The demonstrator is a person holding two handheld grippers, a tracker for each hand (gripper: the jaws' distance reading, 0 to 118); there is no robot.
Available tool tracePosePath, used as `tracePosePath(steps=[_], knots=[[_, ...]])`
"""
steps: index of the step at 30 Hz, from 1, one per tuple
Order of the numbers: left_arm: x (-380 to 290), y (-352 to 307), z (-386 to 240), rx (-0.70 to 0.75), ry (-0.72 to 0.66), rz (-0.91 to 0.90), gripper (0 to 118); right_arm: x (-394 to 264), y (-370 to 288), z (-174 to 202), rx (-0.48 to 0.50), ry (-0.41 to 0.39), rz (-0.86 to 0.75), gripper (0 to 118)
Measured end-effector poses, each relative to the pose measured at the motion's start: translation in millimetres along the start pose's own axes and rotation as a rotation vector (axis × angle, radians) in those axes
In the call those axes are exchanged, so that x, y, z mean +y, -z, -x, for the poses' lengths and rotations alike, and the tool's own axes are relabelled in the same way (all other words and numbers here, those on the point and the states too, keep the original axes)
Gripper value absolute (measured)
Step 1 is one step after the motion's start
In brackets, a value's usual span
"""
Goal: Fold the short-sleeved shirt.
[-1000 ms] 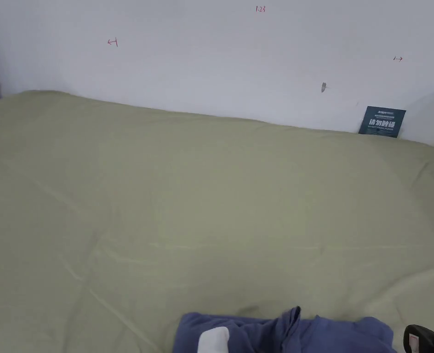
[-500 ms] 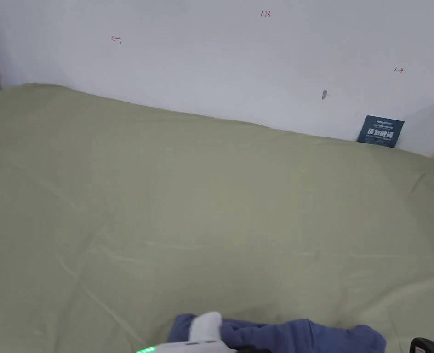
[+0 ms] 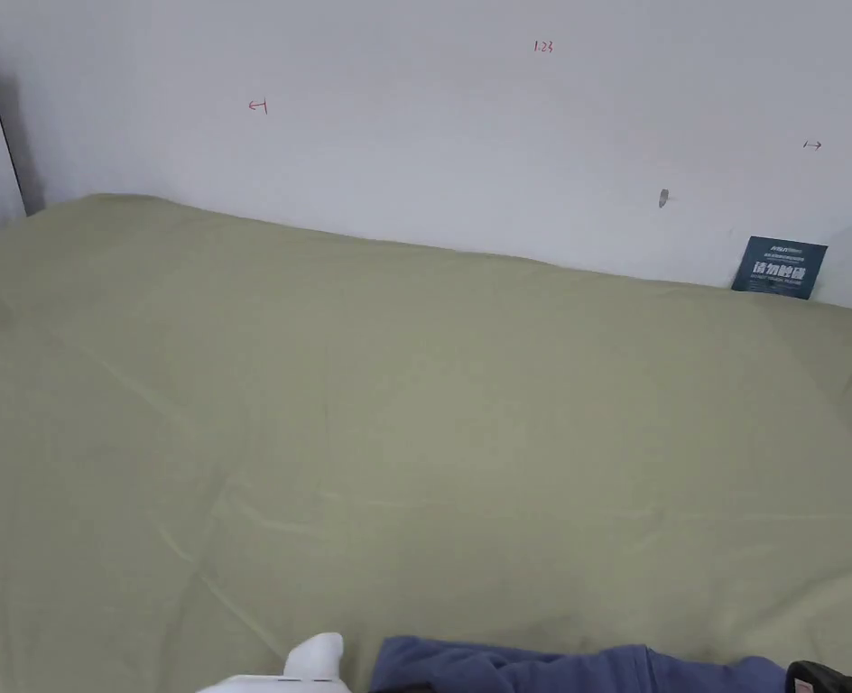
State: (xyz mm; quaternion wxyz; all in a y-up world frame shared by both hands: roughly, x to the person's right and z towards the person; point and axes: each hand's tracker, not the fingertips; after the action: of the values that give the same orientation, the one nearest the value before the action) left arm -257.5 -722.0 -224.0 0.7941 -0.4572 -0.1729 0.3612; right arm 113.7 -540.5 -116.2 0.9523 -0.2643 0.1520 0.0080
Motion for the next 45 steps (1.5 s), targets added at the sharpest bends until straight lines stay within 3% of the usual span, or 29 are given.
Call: tracePosePath(steps=[2, 3, 4, 5, 7, 10, 14, 20, 23, 27, 31, 38, 39, 40, 41, 42, 45], knots=[[1.7, -0.7, -3.6, 0.007, -0.029, 0.006, 107, 0.0, 0.5, 0.8, 0.006, 0.003, 0.003, 0], [4.6, -5.2, -2.2, 0.001, -0.047, 0.005, 98, -0.5, 1.6, 1.2, 0.01, 0.001, 0.007, 0], [8.6, -12.9, 2.9, -0.029, -0.067, -0.015, 61, -1.2, 3.4, 1.9, 0.008, -0.002, 0.011, 0], [11.9, -12.9, 6.8, -0.036, -0.104, -0.044, 6, -2.1, 5.7, 2.2, 0.0, -0.007, 0.021, 0], [14.1, -5.1, 15.1, -0.074, -0.127, -0.006, 6, -4.1, 8.7, 2.6, -0.014, -0.014, 0.029, 0], [23.4, -18.8, 5.4, -0.056, -0.044, -0.056, 6, -5.3, 9.9, 0.6, -0.006, -0.009, 0.042, 0], [51.5, -75.8, 2.1, -0.127, -0.079, -0.194, 6, -2.0, 10.4, -2.1, -0.015, -0.018, 0.047, 0], [94.5, -186.5, -24.7, 0.236, 0.106, -0.309, 6, 2.5, 11.1, -10.9, -0.031, -0.007, 0.029, 0], [93.5, -202.8, -37.5, 0.434, 0.208, -0.299, 6, 1.9, 15.4, -14.9, -0.034, 0.01, 0.027, 0], [94.0, -170.1, -42.3, 0.435, 0.218, -0.244, 7, -0.8, 19.1, -14.1, -0.034, 0.02, 0.036, 0], [84.6, -97.3, -74.9, 0.478, 0.364, -0.15, 7, -4.3, 16.5, -9.7, -0.024, 0.015, 0.046, 0], [49.5, 31.9, -136.1, 0.258, 0.481, 0.07, 9, -11.8, 11.1, -10.4, -0.017, 0.033, 0.053, 0], [44.3, 43.2, -138.2, 0.241, 0.486, 0.094, 16, -12.7, 11.0, -11.0, -0.018, 0.034, 0.057, 0], [42.9, 49.7, -137.4, 0.216, 0.467, 0.113, 34, -13.5, 11.1, -11.7, -0.019, 0.035, 0.062, 0], [42.3, 54.6, -131.5, 0.161, 0.428, 0.134, 70, -14.7, 11.3, -12.8, -0.02, 0.036, 0.066, 0], [43.3, 54.7, -123.9, 0.116, 0.37, 0.152, 87, -15.7, 11.7, -14.2, -0.021, 0.039, 0.071, 0], [53.7, 23.8, -107.3, 0.116, 0.278, 0.083, 90, -17.9, 12.0, -15.8, -0.021, 0.046, 0.075, 0]])
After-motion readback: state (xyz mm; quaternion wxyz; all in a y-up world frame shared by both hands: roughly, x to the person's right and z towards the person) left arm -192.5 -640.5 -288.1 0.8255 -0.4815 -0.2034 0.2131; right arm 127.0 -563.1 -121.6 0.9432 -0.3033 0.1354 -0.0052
